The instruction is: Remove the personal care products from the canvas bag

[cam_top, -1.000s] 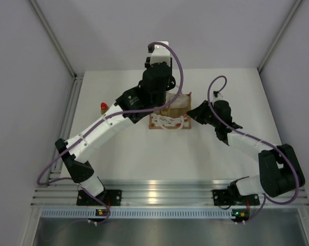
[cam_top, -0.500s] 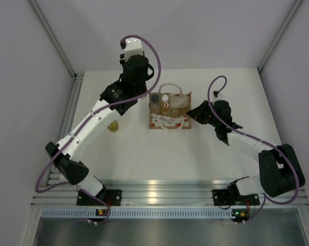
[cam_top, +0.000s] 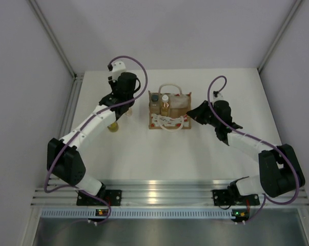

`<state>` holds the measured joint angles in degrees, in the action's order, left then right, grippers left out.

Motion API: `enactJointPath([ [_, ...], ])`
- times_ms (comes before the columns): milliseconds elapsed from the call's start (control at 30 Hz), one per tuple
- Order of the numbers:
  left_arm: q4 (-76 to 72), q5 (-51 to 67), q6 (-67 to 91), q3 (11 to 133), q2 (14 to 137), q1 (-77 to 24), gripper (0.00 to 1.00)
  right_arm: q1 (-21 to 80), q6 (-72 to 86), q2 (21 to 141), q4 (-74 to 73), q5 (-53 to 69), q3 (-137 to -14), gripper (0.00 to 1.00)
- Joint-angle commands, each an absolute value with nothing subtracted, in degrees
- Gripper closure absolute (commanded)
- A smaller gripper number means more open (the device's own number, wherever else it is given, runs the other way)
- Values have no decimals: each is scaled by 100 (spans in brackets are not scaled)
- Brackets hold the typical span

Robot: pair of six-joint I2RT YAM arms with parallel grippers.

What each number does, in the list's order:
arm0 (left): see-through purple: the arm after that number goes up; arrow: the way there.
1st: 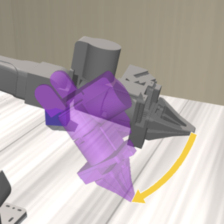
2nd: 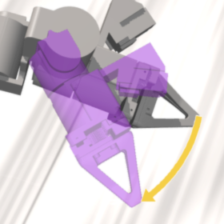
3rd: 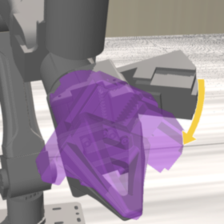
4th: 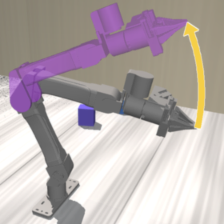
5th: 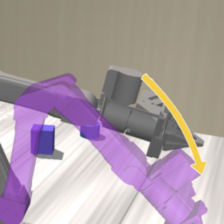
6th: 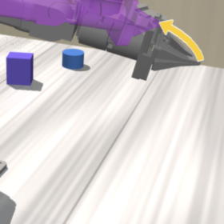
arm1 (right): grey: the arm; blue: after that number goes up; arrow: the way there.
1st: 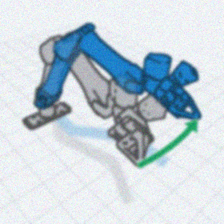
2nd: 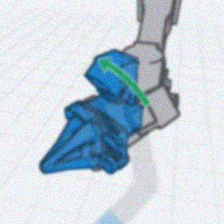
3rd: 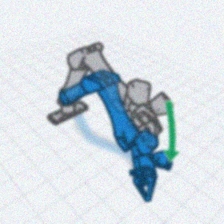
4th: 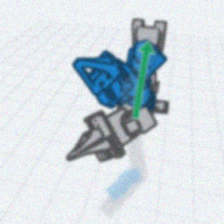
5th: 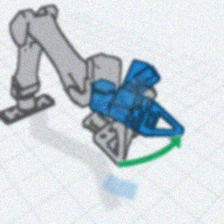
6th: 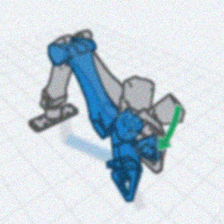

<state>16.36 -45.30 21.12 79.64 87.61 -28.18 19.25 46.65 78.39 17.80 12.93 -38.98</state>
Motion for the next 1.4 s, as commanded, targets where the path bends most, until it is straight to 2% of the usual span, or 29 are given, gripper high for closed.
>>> enactJointPath([
  [0, -173, -4676, 2233, 7630, 8341, -2742, 100, 1995, 4632, 7787, 1978, 1389, -3990, 100],
  [267, -861, -4667, 2390, 6803, 8508, -2716, 100, 1995, 4605, 7822, 1942, 1380, -4008, 100],
  [1000, -1020, -4834, 2399, 6460, 9167, -2707, 100, 1995, 4606, 7831, 1942, 1354, -4008, 100],
  [1067, -967, -4834, 2408, 6477, 9211, -2707, 90, 1986, 4614, 7822, 1925, 1345, -4008, 100],
  [1100, -932, -4834, 2434, 6469, 9228, -2707, 81, 1995, 4606, 7822, 1934, 1345, -4008, 100],
  [1200, -870, -4825, 2487, 6477, 9237, -2707, 66, 1995, 4605, 7822, 1925, 1345, -4017, 100],
  [1233, -844, -4816, 2487, 6486, 9246, -2716, 56, 1995, 4605, 7822, 1916, 1345, -4025, 100],
  [1333, -721, -4843, 2514, 6591, 9246, -2716, 42, 1995, 4606, 7822, 1907, 1327, -4008, 100],
  [1367, -695, -4834, 2505, 6609, 9237, -2707, 34, 1986, 4605, 7831, 1907, 1336, -4008, 100],
])
